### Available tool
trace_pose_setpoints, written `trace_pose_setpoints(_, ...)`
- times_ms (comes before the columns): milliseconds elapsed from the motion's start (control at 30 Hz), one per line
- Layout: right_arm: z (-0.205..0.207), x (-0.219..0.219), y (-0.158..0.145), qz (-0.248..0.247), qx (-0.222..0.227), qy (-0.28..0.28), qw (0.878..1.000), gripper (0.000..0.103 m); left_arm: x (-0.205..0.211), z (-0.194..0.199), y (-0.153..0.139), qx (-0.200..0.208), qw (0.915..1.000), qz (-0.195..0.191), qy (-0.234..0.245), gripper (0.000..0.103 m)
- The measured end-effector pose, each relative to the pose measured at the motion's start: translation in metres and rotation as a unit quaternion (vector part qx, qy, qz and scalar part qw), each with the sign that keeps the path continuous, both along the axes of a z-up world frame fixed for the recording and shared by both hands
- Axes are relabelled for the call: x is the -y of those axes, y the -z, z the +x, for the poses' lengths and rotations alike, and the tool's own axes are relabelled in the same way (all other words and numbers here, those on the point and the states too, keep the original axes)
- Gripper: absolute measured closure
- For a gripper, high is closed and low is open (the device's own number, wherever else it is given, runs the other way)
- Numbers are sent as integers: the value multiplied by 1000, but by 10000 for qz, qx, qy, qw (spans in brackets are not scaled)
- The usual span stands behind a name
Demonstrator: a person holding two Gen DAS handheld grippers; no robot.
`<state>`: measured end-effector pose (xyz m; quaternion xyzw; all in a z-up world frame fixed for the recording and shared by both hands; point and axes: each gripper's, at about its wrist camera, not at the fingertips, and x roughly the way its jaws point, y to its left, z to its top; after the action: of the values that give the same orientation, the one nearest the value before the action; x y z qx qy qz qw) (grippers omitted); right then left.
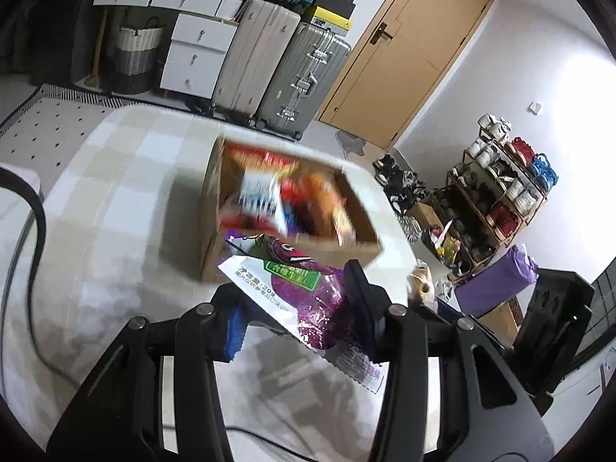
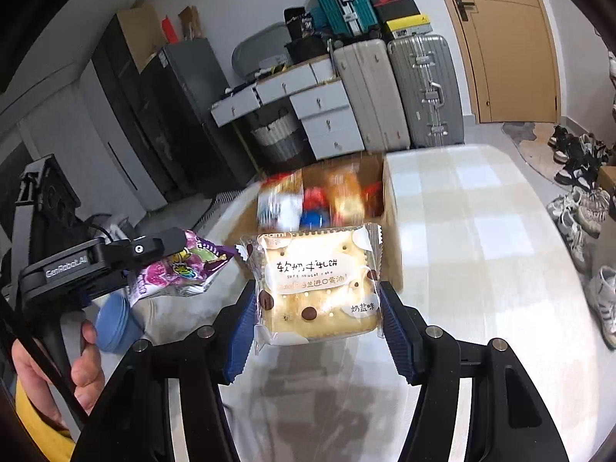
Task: Organize snacks
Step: 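Lift and carry the candy bag and cracker pack over the box, then lower both held snacks into the box and open both tools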
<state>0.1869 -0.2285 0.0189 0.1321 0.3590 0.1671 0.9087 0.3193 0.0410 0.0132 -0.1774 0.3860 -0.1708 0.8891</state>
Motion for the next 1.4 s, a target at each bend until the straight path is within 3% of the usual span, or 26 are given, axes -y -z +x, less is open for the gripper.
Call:
trace_pose_setpoints(133,29,3,-26,-65,215,72,9997,43,10,45,-15,-19,9999,120,4,60)
trace_pose_setpoints(233,53,4,-33,-208,220,114,9995,43,16,82,-13,-185,9998,3,83,60)
trace_pose_setpoints(467,100,1,-17,-594,-32,58,9982,43,55,148,10,-462,9973,511,261,60)
trace_pose_setpoints(833,147,-5,-1,-908,-40,-22,9959,43,62,145,59,-544,9931,912,502,62)
trace_pose_setpoints(967,164,-16,3,-956,-111,-83,9953,43,65,143,62,-377,9919,1097,526,62)
trace_pose_setpoints(1200,174,-17,9,-854,-244,-132,9960,42,61,159,68,-313,9932,1012,475,62)
trace_pose_setpoints(1400,175,-32,22,-1127,-402,-394,9920,42,58,168,71,-210,9905,1261,514,62)
